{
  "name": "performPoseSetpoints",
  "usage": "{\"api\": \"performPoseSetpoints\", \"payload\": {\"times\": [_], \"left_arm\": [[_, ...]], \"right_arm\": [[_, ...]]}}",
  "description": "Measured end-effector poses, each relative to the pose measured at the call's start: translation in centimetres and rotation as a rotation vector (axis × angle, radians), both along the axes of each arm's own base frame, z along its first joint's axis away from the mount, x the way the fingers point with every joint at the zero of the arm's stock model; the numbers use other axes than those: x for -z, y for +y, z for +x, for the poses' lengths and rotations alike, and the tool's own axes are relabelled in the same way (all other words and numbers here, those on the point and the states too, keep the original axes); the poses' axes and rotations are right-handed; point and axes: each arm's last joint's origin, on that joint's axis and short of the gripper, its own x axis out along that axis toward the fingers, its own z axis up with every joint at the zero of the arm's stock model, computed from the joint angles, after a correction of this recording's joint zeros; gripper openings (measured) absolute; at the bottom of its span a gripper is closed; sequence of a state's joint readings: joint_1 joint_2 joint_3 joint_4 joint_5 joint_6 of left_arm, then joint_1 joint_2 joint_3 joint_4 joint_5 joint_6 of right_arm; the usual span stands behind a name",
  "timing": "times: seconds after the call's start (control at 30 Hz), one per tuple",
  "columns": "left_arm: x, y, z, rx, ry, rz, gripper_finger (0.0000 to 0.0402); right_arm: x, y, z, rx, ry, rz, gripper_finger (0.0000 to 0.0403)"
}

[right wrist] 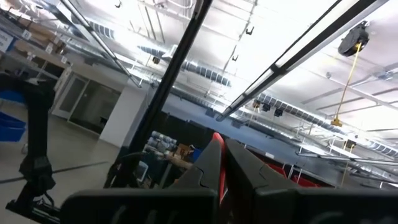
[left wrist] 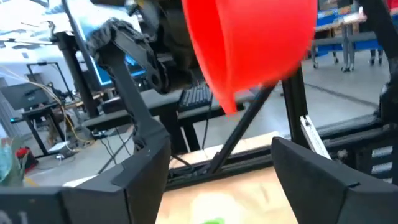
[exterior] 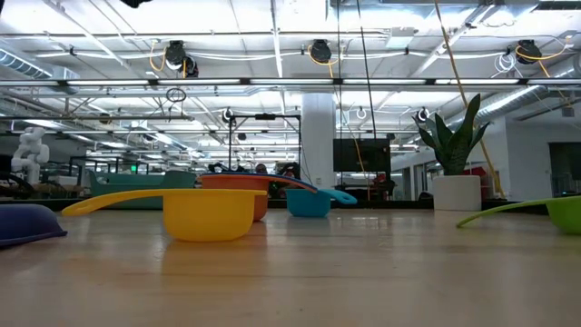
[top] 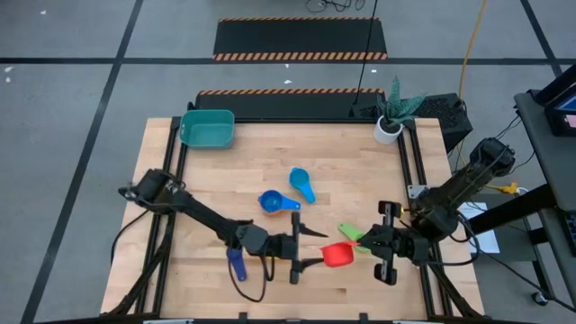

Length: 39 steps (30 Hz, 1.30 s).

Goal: Nest measuring cups in basket
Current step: Stack the red measuring cup on top of the blue measuring cup

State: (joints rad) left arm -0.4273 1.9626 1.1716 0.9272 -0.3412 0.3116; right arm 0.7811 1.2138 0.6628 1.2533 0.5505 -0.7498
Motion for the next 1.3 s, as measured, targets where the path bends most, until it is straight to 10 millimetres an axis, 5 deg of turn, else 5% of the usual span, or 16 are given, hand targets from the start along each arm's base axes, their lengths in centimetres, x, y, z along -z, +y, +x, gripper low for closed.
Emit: {"api": "performPoseSetpoints", "payload": {"times": [1.3], "left_arm": [[-0.7,0.5,0.6,-0.027,-0.021,-0.136,0.0114]], "right_arm": [[0.4,0.0,0.5,0.017,0.013,-0.004,0.0000]]}}
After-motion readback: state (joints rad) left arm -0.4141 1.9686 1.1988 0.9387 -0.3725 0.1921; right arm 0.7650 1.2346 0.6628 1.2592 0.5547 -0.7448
